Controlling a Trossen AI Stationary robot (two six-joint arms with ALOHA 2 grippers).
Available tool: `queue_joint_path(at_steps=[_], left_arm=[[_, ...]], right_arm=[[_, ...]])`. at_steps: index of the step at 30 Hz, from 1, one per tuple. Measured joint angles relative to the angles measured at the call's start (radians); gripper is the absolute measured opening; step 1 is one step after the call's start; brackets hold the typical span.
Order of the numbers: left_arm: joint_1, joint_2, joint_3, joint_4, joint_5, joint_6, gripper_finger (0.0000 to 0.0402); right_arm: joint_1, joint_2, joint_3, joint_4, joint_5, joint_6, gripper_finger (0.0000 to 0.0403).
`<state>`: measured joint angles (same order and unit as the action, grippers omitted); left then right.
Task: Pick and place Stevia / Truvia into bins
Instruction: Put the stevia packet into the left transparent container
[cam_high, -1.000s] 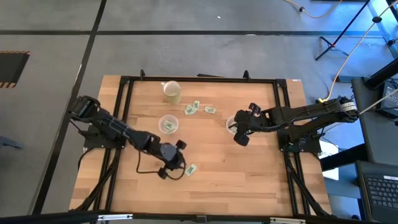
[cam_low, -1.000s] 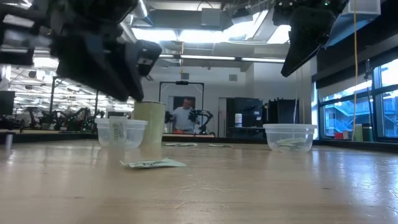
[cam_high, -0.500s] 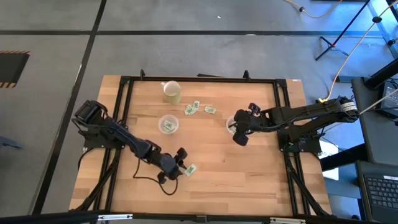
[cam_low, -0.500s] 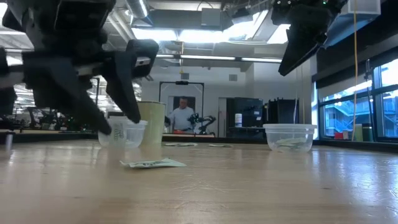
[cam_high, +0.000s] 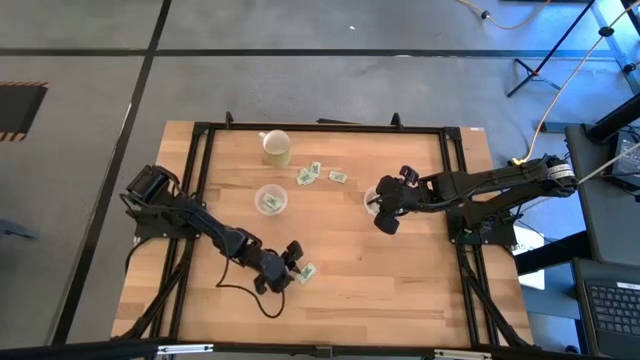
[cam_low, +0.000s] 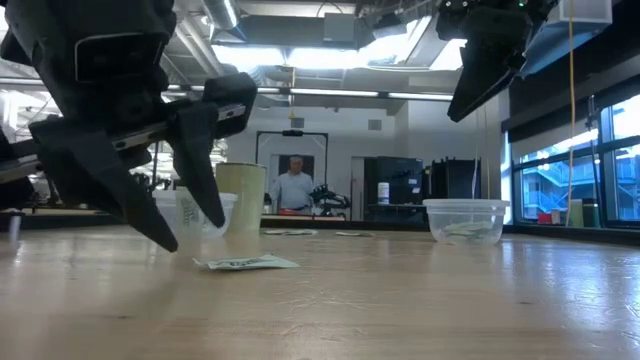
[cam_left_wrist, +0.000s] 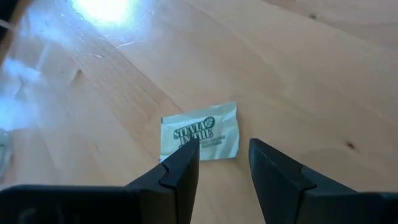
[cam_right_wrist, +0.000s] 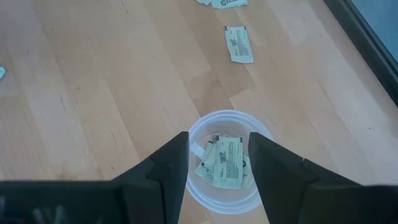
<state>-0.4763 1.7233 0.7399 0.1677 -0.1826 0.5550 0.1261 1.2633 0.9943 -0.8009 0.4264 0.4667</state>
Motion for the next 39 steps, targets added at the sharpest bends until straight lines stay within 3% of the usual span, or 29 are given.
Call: queue_joint_path(at_steps=[10,17,21,28,39], left_arm=[[0.000,0.002,0.000,0.039,0.017,0.017,0.0130],[0.006,0.073,0.000,0.123,0.057,0.013,0.0129],[0.026,0.087,0.001,0.136,0.084,-0.056,0.0120],[0.084,0.104,0.003,0.126,0.221,-0.204,0.0091],[0.118,0.129,0.003,0.122,0.270,-0.274,0.0067]], right_arm=[[0.000,0.000,0.000,0.000,0.000,-0.001,0.0170],[0.000,0.000,0.000,0.000,0.000,-0.002,0.0170],[0.000,0.000,0.000,-0.001,0.000,-0.001,0.0170],[0.000,0.000,0.000,0.000,0.000,-0.001,0.0170],[0.000,0.000,0.000,-0.001,0.000,-0.003,0.0170]])
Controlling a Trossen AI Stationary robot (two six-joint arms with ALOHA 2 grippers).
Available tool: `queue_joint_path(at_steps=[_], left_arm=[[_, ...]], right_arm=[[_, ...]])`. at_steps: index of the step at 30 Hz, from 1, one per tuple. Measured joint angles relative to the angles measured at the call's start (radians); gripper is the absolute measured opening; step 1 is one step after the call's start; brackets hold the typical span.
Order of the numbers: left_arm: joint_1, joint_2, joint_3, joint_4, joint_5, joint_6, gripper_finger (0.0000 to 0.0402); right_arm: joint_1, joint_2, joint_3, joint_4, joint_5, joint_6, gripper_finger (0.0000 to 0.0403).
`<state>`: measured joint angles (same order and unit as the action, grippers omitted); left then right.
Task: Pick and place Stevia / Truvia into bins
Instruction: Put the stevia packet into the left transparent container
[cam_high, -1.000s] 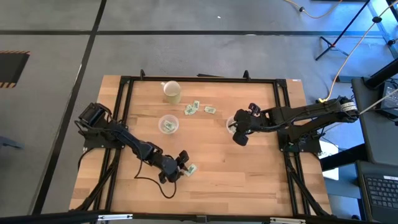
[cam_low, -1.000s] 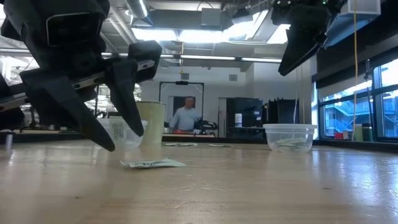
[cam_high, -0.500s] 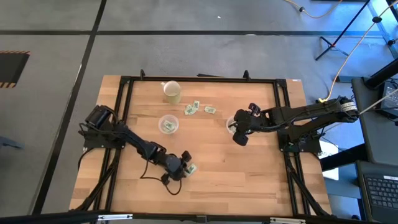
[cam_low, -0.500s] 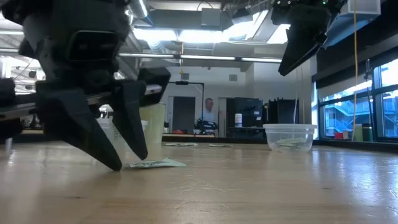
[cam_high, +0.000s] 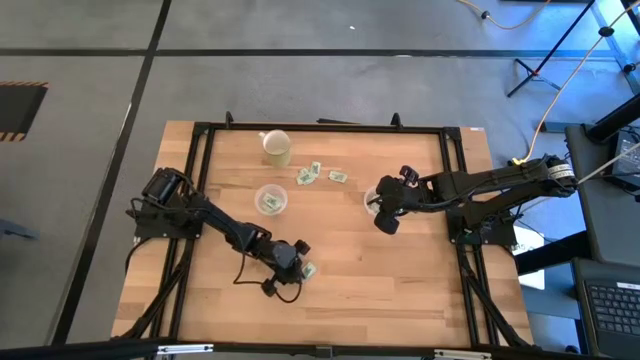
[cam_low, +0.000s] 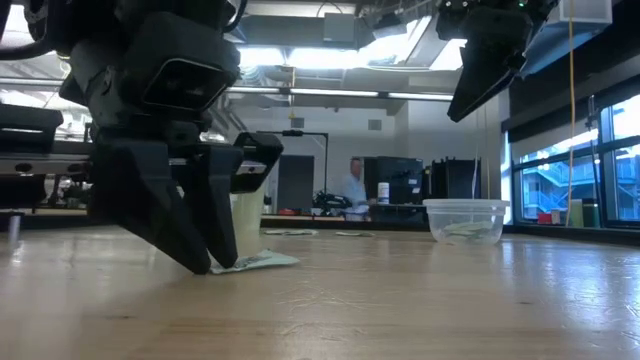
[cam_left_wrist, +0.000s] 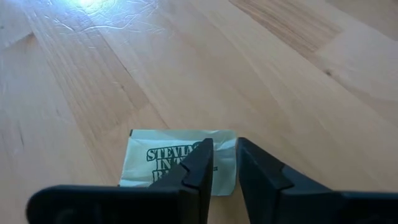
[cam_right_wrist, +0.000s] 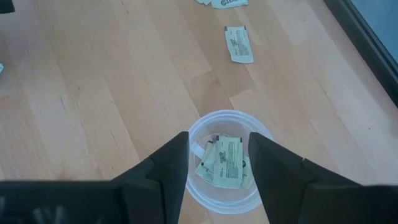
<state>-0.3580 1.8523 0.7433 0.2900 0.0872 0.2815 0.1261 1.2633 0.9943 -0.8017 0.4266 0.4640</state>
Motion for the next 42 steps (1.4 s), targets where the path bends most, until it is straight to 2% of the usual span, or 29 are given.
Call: queue_joint_path(at_steps=[16,22,27,33,38,40,42], left_arm=[[0.001,0.001,-0.002,-0.001,-0.001,-0.010,0.0005],[0.002,-0.034,-0.004,-0.031,-0.007,-0.022,0.0002],[0.026,-0.150,-0.011,-0.135,-0.018,-0.082,0.0002],[0.082,-0.390,-0.008,-0.298,-0.097,-0.184,0.0001],[0.128,-0.583,-0.005,-0.460,-0.254,-0.219,0.0002],[0.149,-0.625,-0.005,-0.551,-0.338,-0.230,0.0002],[0.176,-0.640,-0.005,-0.640,-0.372,-0.260,0.0002]], right_arm=[[0.000,0.000,0.000,0.000,0.000,-0.001,0.0170],[0.000,0.000,0.000,0.000,0.000,-0.001,0.0170],[0.000,0.000,0.000,0.000,0.000,-0.001,0.0170],[0.000,0.000,0.000,-0.001,0.000,-0.005,0.0170],[0.000,0.000,0.000,-0.001,0.000,-0.005,0.0170],[0.000,0.000,0.000,-0.001,0.000,-0.005,0.0170],[0.000,0.000,0.000,-0.001,0.000,-0.005,0.0170]])
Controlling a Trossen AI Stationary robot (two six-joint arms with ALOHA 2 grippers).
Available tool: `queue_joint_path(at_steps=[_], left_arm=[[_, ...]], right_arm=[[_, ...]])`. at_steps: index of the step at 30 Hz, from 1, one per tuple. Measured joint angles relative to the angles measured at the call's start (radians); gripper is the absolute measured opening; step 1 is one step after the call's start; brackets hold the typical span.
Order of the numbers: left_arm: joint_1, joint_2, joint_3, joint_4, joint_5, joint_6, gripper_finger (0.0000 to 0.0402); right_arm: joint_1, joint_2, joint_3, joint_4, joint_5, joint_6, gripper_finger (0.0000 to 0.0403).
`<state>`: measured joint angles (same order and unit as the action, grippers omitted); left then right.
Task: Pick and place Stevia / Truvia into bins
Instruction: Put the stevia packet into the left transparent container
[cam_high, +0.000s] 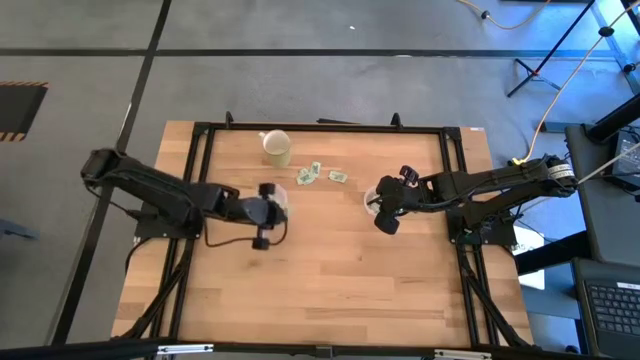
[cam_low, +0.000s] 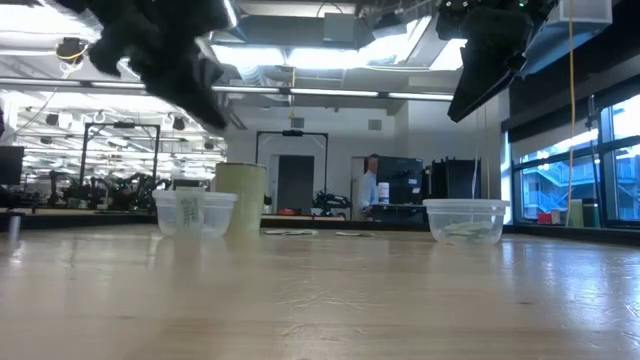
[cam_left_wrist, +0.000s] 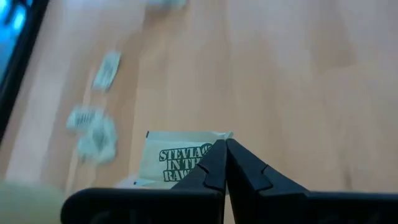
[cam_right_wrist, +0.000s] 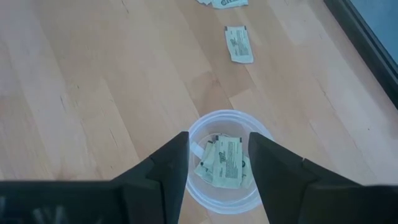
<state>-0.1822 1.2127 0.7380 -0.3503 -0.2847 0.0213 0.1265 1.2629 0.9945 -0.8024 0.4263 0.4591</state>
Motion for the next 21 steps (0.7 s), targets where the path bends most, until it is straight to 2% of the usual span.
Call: queue_joint_path(at_steps=[8,12,21], left_arm=[[0.141,0.045,0.000,-0.097,0.016,-0.034,0.0002],[0.210,0.073,0.000,-0.121,0.072,-0.035,0.0002],[0.271,0.133,0.000,-0.122,0.153,-0.036,0.0002]], right_arm=[[0.000,0.000,0.000,0.038,0.000,-0.023,0.0170],[0.000,0.000,0.000,0.034,0.000,-0.023,0.0170],[0.000,0.000,0.000,0.033,0.000,-0.023,0.0170]])
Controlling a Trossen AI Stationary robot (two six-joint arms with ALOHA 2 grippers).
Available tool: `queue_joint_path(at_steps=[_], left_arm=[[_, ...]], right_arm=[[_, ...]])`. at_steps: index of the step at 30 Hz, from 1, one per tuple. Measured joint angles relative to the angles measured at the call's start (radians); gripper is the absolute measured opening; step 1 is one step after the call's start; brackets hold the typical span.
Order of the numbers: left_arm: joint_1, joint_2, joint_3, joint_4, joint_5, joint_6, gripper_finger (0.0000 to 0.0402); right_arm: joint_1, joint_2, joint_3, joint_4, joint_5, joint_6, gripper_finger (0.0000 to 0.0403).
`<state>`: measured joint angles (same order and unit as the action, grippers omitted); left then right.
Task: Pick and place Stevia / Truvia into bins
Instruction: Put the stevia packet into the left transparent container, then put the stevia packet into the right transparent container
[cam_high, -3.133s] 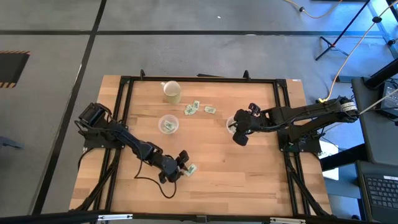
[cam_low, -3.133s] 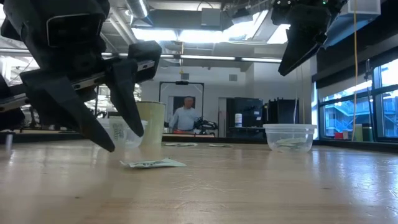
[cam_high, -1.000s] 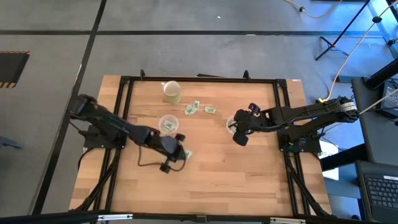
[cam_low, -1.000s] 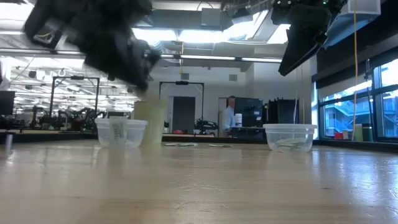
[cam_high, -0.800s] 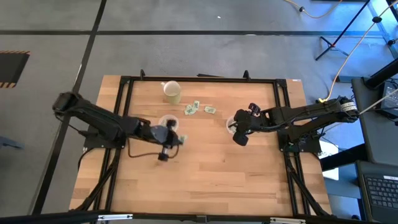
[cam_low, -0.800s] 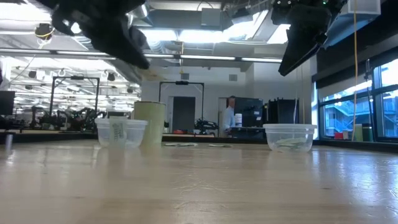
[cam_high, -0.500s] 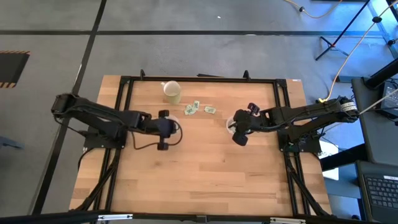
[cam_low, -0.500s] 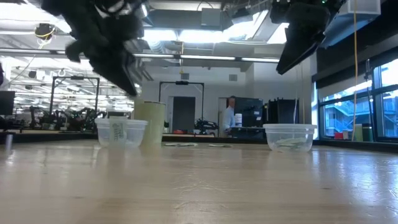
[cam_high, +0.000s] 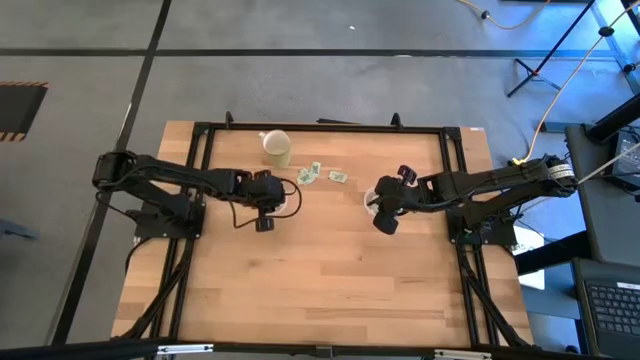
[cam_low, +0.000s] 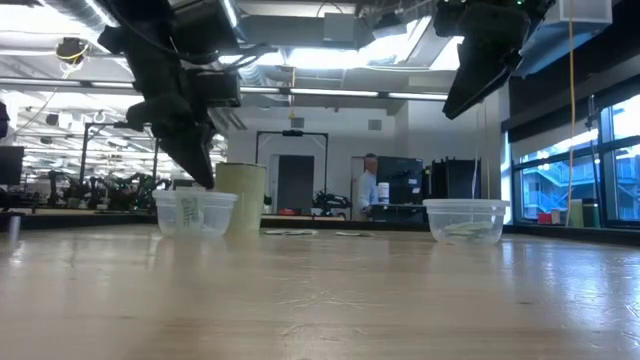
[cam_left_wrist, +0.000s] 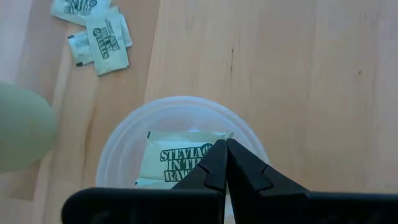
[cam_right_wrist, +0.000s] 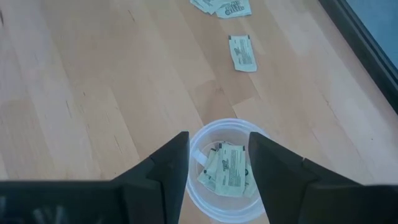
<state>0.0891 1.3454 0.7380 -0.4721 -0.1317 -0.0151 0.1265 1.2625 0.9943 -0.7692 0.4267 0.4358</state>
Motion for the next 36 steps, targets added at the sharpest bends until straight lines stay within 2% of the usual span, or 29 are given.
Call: queue_joint_path(at_steps=[11,16,23,27,31,36], left_arm=[[0.056,-0.024,-0.140,0.147,0.004,-0.039,0.0002],[0.067,-0.023,-0.148,0.166,-0.005,-0.067,0.0008],[0.066,-0.046,-0.148,0.185,-0.005,-0.052,0.0040],[0.066,-0.120,-0.148,0.182,-0.005,-0.035,0.0053],[0.066,-0.243,-0.147,0.172,-0.025,-0.024,0.0058],[0.066,-0.425,-0.146,0.158,-0.027,-0.025,0.0059]], right_arm=[[0.000,0.000,0.000,-0.003,0.000,0.000,0.0170],[0.000,0.000,0.000,-0.003,0.000,0.000,0.0170],[0.000,0.000,0.000,0.002,0.000,-0.016,0.0170],[0.000,0.000,0.000,0.042,0.000,-0.077,0.0170],[-0.018,0.000,0.000,0.178,-0.005,-0.158,0.0170],[-0.103,0.005,0.000,0.352,-0.113,-0.302,0.0170]])
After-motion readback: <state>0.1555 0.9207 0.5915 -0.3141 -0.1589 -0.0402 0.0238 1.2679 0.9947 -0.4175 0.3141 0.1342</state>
